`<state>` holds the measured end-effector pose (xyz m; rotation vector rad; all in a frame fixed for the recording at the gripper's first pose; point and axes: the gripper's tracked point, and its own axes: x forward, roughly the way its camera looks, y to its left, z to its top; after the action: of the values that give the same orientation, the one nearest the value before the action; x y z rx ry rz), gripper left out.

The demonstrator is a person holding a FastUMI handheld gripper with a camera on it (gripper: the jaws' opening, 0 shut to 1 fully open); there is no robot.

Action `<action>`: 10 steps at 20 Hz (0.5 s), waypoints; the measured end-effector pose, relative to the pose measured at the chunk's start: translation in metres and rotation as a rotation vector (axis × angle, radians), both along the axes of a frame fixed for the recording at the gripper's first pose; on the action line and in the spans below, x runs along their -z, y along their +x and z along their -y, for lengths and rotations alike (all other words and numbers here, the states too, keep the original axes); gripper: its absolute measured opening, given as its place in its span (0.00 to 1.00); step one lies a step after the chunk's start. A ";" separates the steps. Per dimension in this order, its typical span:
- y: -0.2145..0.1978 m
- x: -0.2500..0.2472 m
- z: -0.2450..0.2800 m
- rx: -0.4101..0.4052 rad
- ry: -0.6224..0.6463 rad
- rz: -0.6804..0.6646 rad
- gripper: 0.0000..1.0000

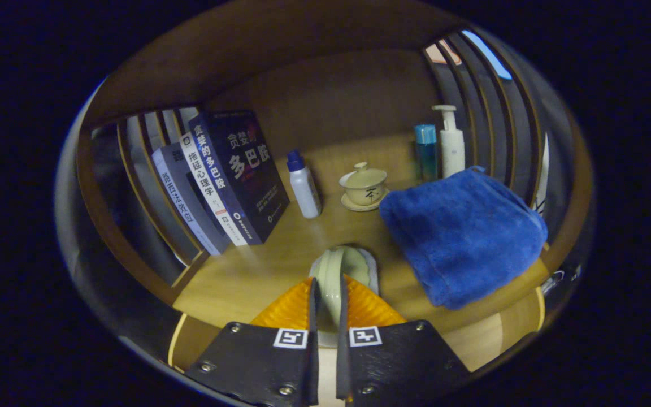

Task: Pull open the drawer, take out the items inside it, and place them on the countertop above the cabinet.

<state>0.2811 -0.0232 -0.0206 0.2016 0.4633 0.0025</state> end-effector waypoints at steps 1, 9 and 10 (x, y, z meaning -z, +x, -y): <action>0.006 0.001 0.000 0.008 0.009 0.009 0.13; 0.023 0.001 0.003 0.074 -0.099 0.063 0.13; 0.025 0.001 0.002 0.080 -0.120 0.067 0.13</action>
<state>0.3057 -0.0256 -0.0213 0.1021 0.3866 -0.0958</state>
